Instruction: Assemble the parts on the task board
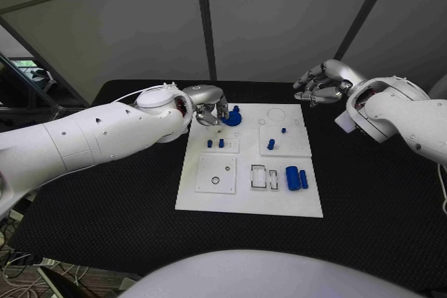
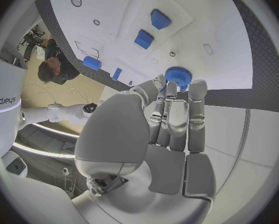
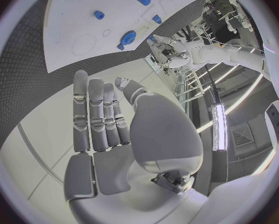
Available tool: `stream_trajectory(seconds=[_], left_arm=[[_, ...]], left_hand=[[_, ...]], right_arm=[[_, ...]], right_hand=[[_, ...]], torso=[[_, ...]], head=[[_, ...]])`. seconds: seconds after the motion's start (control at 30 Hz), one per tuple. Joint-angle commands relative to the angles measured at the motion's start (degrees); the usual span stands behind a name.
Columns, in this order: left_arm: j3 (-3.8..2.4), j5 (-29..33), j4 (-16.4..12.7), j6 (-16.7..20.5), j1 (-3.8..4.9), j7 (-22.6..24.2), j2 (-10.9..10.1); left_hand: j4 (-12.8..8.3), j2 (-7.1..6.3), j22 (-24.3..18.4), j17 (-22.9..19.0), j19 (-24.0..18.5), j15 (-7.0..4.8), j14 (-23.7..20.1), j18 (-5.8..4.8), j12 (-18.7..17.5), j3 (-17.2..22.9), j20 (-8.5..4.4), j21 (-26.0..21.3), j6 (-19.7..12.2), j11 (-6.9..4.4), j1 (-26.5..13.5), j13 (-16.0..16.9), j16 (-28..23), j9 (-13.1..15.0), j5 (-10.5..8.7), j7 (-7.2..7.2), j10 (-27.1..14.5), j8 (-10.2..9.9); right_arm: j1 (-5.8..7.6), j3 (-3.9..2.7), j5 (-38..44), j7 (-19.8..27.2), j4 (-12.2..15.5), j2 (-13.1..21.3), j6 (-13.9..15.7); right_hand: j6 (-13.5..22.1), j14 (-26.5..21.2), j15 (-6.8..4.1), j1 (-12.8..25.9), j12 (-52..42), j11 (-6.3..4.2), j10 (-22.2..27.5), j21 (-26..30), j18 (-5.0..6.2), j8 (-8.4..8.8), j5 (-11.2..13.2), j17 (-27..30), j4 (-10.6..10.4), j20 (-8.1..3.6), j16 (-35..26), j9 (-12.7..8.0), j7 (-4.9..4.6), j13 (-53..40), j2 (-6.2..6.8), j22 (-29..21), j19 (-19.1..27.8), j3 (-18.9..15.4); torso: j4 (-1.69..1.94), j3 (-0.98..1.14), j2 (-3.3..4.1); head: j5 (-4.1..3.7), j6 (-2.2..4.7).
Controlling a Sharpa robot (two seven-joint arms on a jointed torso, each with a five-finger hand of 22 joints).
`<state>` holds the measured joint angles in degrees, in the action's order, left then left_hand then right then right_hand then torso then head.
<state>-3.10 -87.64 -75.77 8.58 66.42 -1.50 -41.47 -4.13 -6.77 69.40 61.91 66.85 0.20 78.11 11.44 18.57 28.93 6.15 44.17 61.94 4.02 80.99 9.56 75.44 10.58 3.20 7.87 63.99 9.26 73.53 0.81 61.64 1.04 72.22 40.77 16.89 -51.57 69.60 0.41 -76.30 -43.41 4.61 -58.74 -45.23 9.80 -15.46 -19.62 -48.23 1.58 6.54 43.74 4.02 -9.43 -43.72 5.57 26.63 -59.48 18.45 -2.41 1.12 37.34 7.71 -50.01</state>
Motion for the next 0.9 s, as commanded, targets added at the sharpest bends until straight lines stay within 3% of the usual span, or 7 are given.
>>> stream_trajectory(seconds=[0.03,0.33,0.9], left_arm=[[-0.03,1.95,-0.03,-1.52,-0.26,-0.35,-0.38],[-0.03,2.28,0.45,-1.86,-1.19,-0.38,-0.93],[0.00,2.32,1.69,-3.01,-1.39,-0.57,-0.60]], left_hand=[[-0.40,0.31,-0.06,-0.27,0.15,-0.13,-0.05,-2.57,-0.44,-0.10,-0.14,-0.16,0.33,0.19,-0.24,0.08,-0.28,0.07,-0.04,0.15,0.21,-0.42],[-0.41,0.31,-0.06,-0.27,0.14,-0.12,-0.05,-2.56,-0.45,-0.10,-0.14,-0.18,0.33,0.20,-0.24,0.08,-0.28,0.06,-0.04,0.15,0.21,-0.43],[-0.48,0.33,-0.17,-0.83,-0.17,-0.06,-0.35,-2.49,-0.73,-0.08,-0.11,-0.68,0.29,0.29,-0.24,0.10,-0.63,0.00,-0.05,0.24,0.19,-0.65]], right_arm=[[0.12,-0.04,-0.09,0.13,0.05,0.06,0.24],[0.12,-0.04,-0.01,0.11,0.12,0.17,0.17],[0.12,-0.04,0.17,0.12,0.19,0.31,0.43]], right_hand=[[-0.38,-0.09,0.04,0.01,0.08,-0.09,0.18,0.31,0.73,-0.12,-0.32,-0.02,0.05,-0.08,-0.03,0.06,-0.15,0.07,0.64,-0.07,0.16,0.44],[-0.40,-0.06,0.01,0.05,-0.01,-0.12,0.15,0.41,0.74,-0.20,-0.32,0.13,0.04,-0.09,-0.10,0.07,-0.12,0.21,0.74,-0.13,0.08,0.46],[-0.36,-0.05,0.01,0.07,-0.03,-0.13,0.16,0.48,0.74,-0.22,-0.31,0.17,0.04,-0.09,-0.10,0.06,-0.11,0.29,0.83,-0.17,0.05,0.45]], torso=[[-0.10,-0.04,0.07],[-0.16,-0.02,0.07],[-0.14,-0.07,0.06]], head=[[0.07,0.01],[0.20,0.01],[0.09,0.01]])
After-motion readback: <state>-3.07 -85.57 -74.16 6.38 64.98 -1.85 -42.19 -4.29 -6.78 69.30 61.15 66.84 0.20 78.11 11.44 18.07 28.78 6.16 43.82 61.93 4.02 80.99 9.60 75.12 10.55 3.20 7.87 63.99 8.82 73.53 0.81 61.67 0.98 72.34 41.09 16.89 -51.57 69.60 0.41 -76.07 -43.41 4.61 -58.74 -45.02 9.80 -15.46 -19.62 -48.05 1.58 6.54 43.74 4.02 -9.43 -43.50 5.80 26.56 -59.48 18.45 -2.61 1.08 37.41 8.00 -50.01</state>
